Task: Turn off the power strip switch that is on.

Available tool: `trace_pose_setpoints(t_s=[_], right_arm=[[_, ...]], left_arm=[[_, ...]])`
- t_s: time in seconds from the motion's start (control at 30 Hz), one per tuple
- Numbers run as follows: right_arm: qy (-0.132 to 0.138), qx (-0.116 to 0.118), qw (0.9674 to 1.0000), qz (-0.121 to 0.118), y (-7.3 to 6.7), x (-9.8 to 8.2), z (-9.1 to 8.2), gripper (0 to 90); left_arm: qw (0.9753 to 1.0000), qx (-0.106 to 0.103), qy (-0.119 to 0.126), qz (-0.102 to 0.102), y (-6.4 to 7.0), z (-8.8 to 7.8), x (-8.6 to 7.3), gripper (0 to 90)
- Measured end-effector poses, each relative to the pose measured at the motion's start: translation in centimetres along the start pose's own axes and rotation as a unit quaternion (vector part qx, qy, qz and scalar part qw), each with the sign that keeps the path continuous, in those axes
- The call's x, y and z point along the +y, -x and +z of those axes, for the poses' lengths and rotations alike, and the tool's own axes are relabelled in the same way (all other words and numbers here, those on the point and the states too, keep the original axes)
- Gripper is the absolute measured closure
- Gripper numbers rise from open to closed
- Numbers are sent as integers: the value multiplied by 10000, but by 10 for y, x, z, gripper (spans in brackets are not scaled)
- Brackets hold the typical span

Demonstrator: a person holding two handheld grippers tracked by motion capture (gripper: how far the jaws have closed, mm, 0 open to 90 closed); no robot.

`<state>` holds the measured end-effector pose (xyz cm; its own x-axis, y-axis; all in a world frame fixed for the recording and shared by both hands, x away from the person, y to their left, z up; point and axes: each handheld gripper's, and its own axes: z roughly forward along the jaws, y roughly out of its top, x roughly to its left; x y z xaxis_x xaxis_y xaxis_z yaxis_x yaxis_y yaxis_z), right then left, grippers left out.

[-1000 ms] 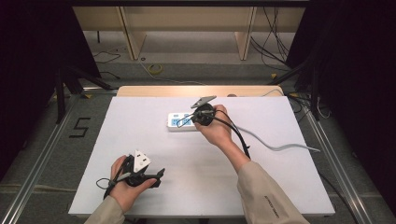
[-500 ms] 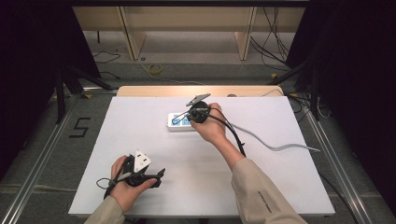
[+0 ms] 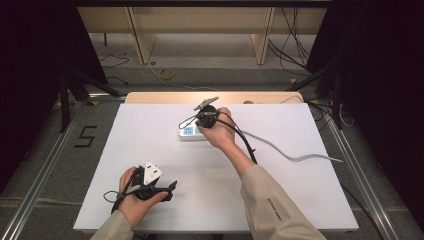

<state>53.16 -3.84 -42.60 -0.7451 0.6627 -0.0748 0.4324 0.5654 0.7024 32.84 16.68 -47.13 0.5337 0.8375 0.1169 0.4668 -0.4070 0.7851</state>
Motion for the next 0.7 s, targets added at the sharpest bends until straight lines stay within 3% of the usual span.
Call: trace_pose_setpoints(t_s=[0.7], right_arm=[[-118,64,9998,141,-1,10,30,900]], left_arm=[[10000,-17,-14,15,-1,-1,-1,140]])
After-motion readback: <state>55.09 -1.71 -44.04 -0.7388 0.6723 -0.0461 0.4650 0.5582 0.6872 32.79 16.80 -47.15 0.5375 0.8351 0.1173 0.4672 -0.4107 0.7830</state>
